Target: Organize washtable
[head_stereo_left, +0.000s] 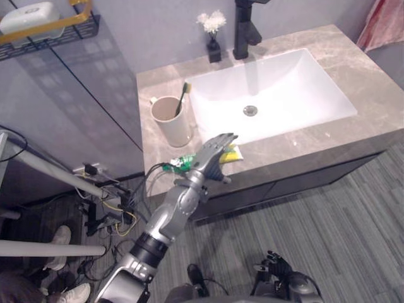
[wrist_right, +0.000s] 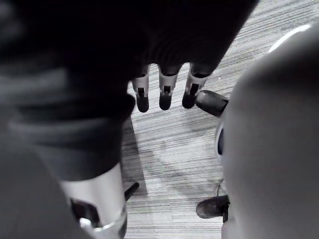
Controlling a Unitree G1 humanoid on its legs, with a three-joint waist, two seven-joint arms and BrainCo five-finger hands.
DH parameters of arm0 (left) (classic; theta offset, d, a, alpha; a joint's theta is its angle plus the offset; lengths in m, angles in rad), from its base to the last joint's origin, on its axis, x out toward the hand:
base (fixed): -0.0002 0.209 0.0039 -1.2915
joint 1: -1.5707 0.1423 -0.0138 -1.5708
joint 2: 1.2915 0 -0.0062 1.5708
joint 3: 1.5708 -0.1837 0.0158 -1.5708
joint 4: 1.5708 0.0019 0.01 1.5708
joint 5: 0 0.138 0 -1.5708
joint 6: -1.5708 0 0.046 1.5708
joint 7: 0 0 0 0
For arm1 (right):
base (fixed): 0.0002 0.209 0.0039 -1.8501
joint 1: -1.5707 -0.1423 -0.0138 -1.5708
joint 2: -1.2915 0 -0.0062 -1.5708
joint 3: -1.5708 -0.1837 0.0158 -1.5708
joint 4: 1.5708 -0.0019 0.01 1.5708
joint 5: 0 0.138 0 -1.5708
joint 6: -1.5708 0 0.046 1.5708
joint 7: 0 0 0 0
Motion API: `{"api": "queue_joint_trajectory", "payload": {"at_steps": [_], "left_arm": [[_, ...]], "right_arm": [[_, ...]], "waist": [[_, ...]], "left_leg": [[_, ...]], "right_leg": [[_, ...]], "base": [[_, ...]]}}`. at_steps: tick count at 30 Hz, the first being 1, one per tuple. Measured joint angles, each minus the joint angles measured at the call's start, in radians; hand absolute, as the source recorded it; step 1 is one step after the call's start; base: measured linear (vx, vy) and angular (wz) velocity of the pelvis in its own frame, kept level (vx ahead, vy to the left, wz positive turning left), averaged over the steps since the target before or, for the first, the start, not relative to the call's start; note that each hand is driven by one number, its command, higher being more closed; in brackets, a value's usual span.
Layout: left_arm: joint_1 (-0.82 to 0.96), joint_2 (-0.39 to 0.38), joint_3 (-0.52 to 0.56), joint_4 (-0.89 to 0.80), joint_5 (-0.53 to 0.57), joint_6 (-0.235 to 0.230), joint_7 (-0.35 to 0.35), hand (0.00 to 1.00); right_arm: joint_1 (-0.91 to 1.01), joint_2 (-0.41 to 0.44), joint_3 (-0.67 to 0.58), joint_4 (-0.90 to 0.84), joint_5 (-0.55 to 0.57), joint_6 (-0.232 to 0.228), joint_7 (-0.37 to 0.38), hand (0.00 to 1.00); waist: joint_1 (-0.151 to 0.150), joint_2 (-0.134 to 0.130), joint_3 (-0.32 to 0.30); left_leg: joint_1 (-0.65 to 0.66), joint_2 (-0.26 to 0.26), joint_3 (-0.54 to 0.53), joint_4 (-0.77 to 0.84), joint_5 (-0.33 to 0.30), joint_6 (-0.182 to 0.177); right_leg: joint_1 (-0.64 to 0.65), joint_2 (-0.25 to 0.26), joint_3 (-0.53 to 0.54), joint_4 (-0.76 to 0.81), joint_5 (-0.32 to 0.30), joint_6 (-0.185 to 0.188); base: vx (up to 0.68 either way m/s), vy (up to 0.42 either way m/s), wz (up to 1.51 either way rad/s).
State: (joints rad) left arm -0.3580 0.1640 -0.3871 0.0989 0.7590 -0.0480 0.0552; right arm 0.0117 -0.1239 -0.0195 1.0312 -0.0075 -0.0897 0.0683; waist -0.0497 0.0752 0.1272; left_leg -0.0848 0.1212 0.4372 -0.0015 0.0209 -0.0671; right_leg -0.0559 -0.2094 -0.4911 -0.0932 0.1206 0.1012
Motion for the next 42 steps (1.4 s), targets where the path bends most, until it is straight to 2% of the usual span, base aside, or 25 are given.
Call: {"api": "queue_joint_trajectory", "payload": {"at_steps": [1, 2, 12, 17, 30, 35, 42], "left_arm": [[-0.008, -0.004, 0.0, 0.0, 0.0, 0.001, 0.002, 0.0], [-0.012, -0.005, 0.0, 0.0, 0.0, 0.001, 0.002, 1.0], [-0.017, -0.021, 0.007, 0.002, 0.026, -0.001, 0.036, 1.0], [-0.04, -0.011, 0.009, 0.02, 0.08, -0.029, 0.068, 1.0], [-0.073, 0.03, 0.006, -0.004, 0.085, -0.096, 0.099, 1.0], [-0.063, 0.037, 0.012, -0.013, 0.085, -0.11, 0.126, 1.0], [-0.056, 0.037, 0.025, -0.021, 0.085, -0.115, 0.15, 1.0]], "right_arm": [[0.0, 0.0, 0.0, 0.0, 0.0, -0.001, 0.0, 0.0], [0.0, 0.001, 0.0, 0.0, 0.0, -0.001, 0.0, 0.0], [0.0, -0.001, 0.016, -0.023, 0.002, -0.003, -0.001, 0.0], [0.0, -0.004, 0.029, -0.039, 0.003, -0.01, -0.003, 0.0], [0.0, -0.004, 0.03, -0.068, 0.016, -0.031, -0.004, 0.0], [0.0, -0.02, 0.064, -0.073, 0.037, -0.061, -0.005, 0.0], [0.0, -0.031, 0.067, -0.076, 0.039, -0.071, -0.006, 0.0]], "waist": [[0.0, -0.001, 0.0], [0.0, -0.001, 0.001], [-0.003, -0.003, 0.017], [-0.001, -0.004, 0.038], [-0.006, -0.004, 0.064], [-0.019, 0.001, 0.074], [-0.022, 0.019, 0.084]], "left_leg": [[-0.004, -0.001, 0.0, 0.0, 0.0, 0.0], [-0.006, -0.001, 0.0, 0.0, 0.0, 0.0], [-0.011, -0.003, 0.001, 0.005, 0.0, 0.0], [-0.013, 0.0, 0.0, 0.009, 0.0, 0.0], [-0.052, -0.001, -0.013, 0.017, -0.001, 0.001], [-0.064, -0.001, -0.014, 0.018, -0.001, 0.001], [-0.066, 0.0, -0.015, 0.019, -0.001, 0.001]], "right_leg": [[-0.003, -0.001, 0.0, 0.001, 0.0, 0.0], [-0.005, -0.001, 0.0, 0.002, 0.0, 0.0], [-0.019, -0.002, 0.003, 0.023, -0.001, 0.0], [-0.02, 0.0, 0.003, 0.022, -0.002, -0.001], [-0.051, 0.0, -0.003, 0.021, -0.003, -0.003], [-0.071, -0.005, 0.001, 0.04, -0.005, -0.005], [-0.074, -0.005, 0.001, 0.043, -0.005, -0.004]], "base": [[0.0, 0.0, 0.0], [0.0, 0.0, 0.0], [-0.02, 0.0, -0.01], [-0.03, -0.004, -0.01], [-0.01, 0.001, 0.01], [-0.01, 0.004, -0.01], [0.0, 0.0, 0.0]]}}
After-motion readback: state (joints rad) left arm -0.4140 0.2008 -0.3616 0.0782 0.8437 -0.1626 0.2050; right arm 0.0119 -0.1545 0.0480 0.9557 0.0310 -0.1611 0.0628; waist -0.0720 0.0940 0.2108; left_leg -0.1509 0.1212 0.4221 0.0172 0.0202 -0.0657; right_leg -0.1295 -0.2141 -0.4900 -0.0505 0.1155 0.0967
